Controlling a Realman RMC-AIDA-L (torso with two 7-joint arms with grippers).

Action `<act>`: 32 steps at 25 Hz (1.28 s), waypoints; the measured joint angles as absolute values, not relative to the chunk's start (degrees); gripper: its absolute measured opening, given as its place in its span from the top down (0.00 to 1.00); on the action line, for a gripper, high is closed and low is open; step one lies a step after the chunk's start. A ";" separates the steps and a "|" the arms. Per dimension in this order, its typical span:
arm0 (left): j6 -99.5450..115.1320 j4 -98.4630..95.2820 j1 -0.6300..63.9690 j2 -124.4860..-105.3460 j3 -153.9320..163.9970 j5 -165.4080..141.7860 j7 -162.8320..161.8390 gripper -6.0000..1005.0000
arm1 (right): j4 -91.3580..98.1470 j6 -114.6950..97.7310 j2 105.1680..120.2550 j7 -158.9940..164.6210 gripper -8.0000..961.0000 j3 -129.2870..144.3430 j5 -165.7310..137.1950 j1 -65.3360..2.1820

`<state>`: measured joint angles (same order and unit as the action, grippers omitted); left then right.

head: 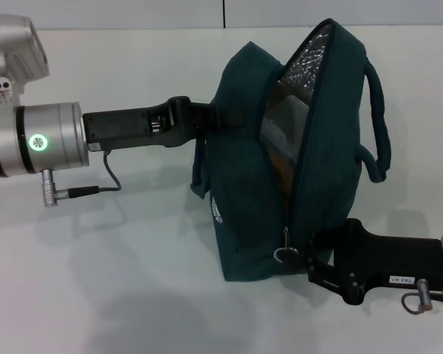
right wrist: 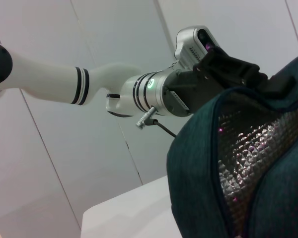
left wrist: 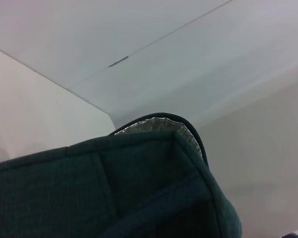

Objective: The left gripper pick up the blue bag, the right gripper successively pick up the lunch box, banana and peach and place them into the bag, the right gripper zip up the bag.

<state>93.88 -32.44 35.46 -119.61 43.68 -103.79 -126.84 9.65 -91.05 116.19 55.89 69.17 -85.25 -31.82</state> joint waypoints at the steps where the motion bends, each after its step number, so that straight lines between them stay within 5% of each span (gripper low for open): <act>1: 93.88 -32.43 35.46 -119.61 43.68 -103.79 -126.76 0.96 | 9.65 -91.05 116.19 55.89 0.70 69.17 -85.25 -31.82; 10: 94.17 -32.43 35.62 -119.61 43.68 -103.79 -126.65 0.96 | 9.67 -90.52 116.19 55.89 0.95 69.17 -85.25 -31.82; 32: 93.24 -32.67 35.13 -119.32 43.06 -103.79 -125.64 0.96 | 12.76 -98.28 115.58 55.29 0.97 67.88 -79.17 -25.26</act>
<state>93.24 -32.67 35.13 -119.32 43.06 -103.79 -125.64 12.76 -98.28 115.58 55.29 67.88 -79.17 -25.26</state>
